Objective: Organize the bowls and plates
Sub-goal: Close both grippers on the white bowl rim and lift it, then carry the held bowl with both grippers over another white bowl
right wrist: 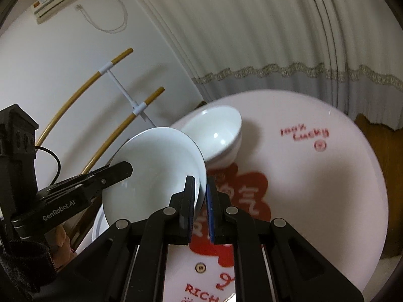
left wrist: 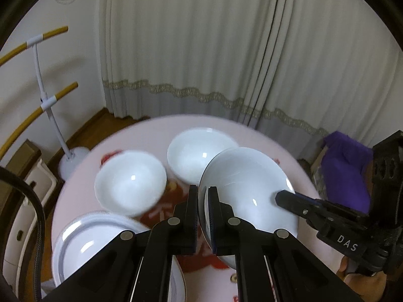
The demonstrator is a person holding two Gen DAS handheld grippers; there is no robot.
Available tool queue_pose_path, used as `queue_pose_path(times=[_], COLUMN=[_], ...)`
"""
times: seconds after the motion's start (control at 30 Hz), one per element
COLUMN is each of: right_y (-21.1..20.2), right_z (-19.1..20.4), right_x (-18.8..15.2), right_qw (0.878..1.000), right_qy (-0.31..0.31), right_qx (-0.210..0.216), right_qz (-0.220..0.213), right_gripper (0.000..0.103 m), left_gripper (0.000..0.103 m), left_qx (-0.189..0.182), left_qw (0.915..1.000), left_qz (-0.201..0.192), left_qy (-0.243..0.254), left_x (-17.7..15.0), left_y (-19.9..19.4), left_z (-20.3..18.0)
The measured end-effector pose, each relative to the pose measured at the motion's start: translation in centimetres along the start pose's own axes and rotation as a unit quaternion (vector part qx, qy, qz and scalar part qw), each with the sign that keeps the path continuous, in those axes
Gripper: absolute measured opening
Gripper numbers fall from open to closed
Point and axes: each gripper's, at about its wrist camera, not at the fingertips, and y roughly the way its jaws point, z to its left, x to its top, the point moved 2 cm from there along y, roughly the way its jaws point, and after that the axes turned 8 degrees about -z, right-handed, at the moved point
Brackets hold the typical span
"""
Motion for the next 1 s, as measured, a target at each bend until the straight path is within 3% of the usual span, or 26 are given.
queue_pose_path(times=[0.17,0.33,0.47,1.0], right_y=[0.5,1.9,3.4,8.4], right_z=[0.0,-0.6,-1.0,-2.6], right_x=[2.0,3.7,4.8,5.2], right_qw=[1.000,1.000,1.000,0.998], right_qy=[-0.007,-0.009,-0.012,-0.024], right_qx=[-0.005,-0.012,-0.015,-0.054], right_qz=[-0.013,-0.019,-0.018,0.007], right_gripper=[0.008,0.008,0.008,0.008], left_gripper=[0.004,0.004,0.004,0.004], left_qx=[0.001,-0.017,-0.009,0.011], left_qw=[0.9998,0.9995,0.9994,0.9989], left_qz=[-0.021,-0.024,-0.024,0.017], left_qy=[0.005,-0.014,-0.022,-0.041], left_x=[1.4,2.0,2.2,3.7], left_y=[0.0,1.6,3.3,11.8], left_z=[-0.4,0.5,1.7,2.0])
